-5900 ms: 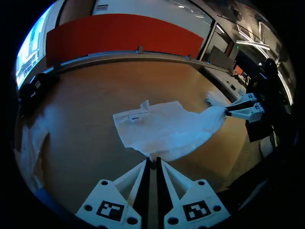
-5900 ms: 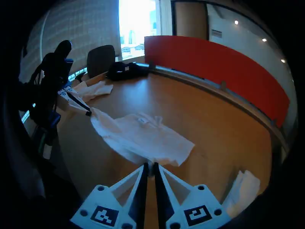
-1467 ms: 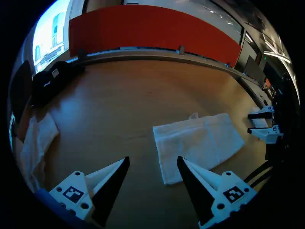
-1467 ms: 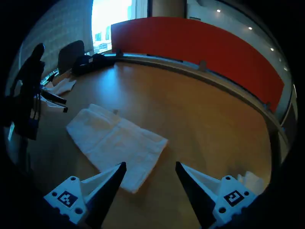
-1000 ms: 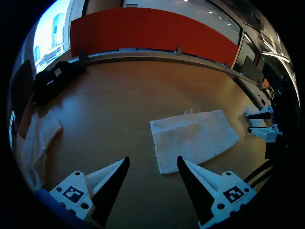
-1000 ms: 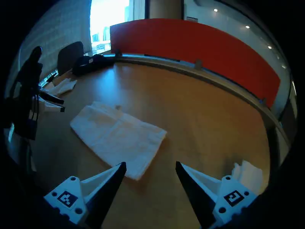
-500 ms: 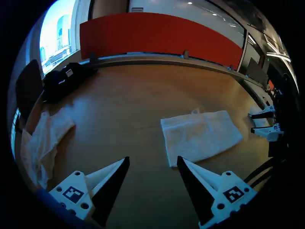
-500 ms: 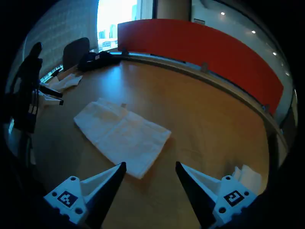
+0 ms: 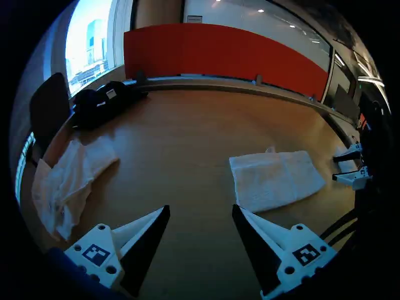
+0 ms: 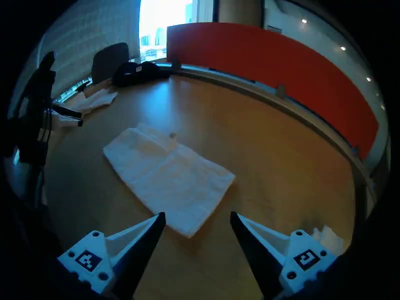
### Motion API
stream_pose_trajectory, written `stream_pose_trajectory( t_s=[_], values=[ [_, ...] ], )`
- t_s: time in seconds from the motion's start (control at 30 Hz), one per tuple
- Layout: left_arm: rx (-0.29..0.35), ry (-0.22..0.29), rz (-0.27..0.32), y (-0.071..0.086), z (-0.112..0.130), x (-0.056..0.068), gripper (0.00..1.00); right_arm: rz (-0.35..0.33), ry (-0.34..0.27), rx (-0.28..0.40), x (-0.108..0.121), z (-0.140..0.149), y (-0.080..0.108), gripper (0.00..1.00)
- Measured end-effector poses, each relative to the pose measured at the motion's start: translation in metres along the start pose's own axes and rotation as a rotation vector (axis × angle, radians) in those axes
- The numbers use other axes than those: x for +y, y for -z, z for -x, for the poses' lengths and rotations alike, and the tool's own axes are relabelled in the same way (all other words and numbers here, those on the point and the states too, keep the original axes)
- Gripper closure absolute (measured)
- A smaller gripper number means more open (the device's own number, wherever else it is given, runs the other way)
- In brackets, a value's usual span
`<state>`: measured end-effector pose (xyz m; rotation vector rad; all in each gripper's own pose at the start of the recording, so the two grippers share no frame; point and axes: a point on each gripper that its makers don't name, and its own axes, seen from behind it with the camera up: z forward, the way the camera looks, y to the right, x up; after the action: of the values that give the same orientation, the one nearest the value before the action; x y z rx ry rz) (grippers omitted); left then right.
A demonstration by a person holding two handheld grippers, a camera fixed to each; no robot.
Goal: Fold towel
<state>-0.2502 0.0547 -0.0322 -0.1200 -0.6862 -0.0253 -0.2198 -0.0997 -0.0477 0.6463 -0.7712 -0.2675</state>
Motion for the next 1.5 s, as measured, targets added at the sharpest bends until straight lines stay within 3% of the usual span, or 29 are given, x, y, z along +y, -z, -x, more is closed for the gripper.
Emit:
stream_pose_trajectory(
  t_s=[0.5,0.73,1.03,1.3,1.5],
  values=[
    [0.008,0.009,-0.025,0.005,0.004,-0.014,0.08,-0.049,0.029,-0.083,-0.007,0.037,-0.022,0.00],
    [0.006,0.007,-0.029,0.006,0.006,-0.018,0.08,-0.058,0.029,-0.087,-0.005,0.037,-0.029,0.00],
    [0.000,0.010,-0.029,0.006,0.009,-0.020,0.08,-0.067,0.038,-0.105,-0.008,0.041,-0.035,0.16],
    [0.000,0.012,-0.032,0.007,0.009,-0.022,0.08,-0.097,0.034,-0.129,-0.014,0.046,-0.034,0.43],
    [-0.001,0.014,-0.032,0.007,0.008,-0.023,0.08,-0.104,0.027,-0.144,-0.016,0.050,-0.033,0.47]
  ],
)
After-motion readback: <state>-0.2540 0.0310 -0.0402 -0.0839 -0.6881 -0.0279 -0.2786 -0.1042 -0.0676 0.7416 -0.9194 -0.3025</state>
